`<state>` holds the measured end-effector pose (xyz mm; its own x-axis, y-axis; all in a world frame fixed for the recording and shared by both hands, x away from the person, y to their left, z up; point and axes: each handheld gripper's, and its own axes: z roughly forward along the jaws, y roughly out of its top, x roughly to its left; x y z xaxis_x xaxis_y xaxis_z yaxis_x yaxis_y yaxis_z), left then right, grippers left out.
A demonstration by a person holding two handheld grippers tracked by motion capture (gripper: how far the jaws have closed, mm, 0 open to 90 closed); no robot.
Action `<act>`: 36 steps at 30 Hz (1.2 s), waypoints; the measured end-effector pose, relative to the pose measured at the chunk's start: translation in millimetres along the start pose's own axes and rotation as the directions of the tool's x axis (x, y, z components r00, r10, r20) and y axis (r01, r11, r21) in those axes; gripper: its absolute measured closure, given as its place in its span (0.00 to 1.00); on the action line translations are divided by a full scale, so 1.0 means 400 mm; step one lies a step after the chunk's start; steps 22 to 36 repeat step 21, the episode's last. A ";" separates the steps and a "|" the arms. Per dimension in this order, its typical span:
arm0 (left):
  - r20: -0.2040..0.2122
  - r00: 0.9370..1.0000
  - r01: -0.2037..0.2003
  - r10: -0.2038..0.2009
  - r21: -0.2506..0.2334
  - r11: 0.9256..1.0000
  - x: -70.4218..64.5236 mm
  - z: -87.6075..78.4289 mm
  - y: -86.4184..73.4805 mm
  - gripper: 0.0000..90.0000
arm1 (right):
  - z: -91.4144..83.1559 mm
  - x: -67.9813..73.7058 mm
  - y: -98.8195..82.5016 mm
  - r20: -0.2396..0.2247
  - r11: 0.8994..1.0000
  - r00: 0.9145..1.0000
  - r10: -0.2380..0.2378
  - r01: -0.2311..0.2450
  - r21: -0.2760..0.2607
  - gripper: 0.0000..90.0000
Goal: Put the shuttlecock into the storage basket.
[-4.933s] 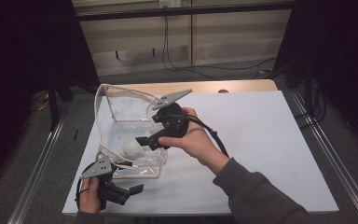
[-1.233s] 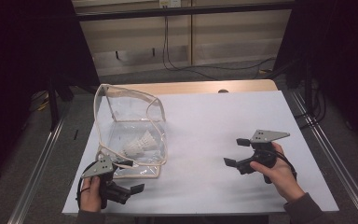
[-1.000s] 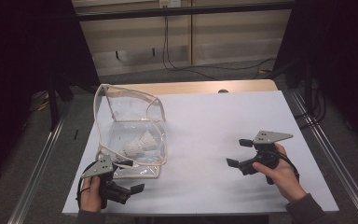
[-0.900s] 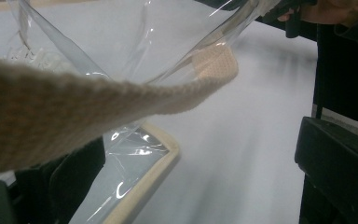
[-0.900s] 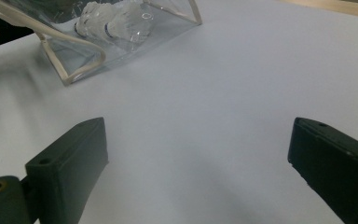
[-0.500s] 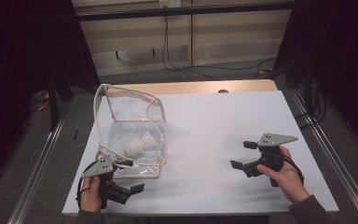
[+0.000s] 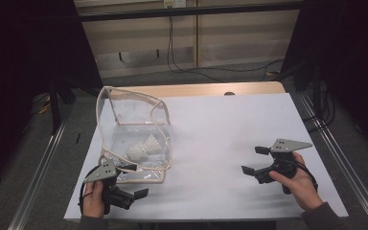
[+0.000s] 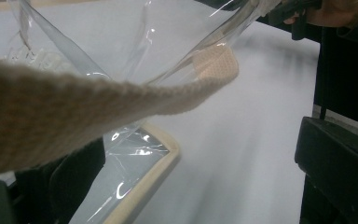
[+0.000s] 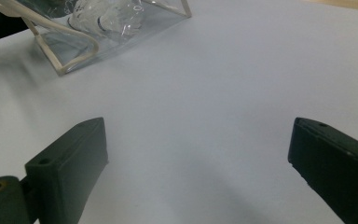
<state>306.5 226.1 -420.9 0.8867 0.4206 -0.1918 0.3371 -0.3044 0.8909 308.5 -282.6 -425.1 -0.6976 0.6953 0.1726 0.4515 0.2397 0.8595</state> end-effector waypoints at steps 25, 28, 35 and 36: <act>-0.001 1.000 -0.001 0.001 -0.002 1.000 0.000 0.000 0.000 0.02 | -0.013 -0.006 -0.024 0.006 1.000 1.000 0.011 -0.011 -0.011 0.05; -0.001 1.000 -0.001 0.001 -0.002 1.000 0.000 0.000 0.000 0.02 | -0.013 -0.006 -0.024 0.006 1.000 1.000 0.011 -0.011 -0.011 0.05; -0.001 1.000 -0.001 0.001 -0.002 1.000 0.000 0.000 0.000 0.02 | -0.013 -0.006 -0.024 0.006 1.000 1.000 0.011 -0.011 -0.011 0.05; -0.001 1.000 -0.001 0.001 -0.002 1.000 0.000 0.000 0.000 0.02 | -0.013 -0.006 -0.024 0.006 1.000 1.000 0.011 -0.011 -0.011 0.05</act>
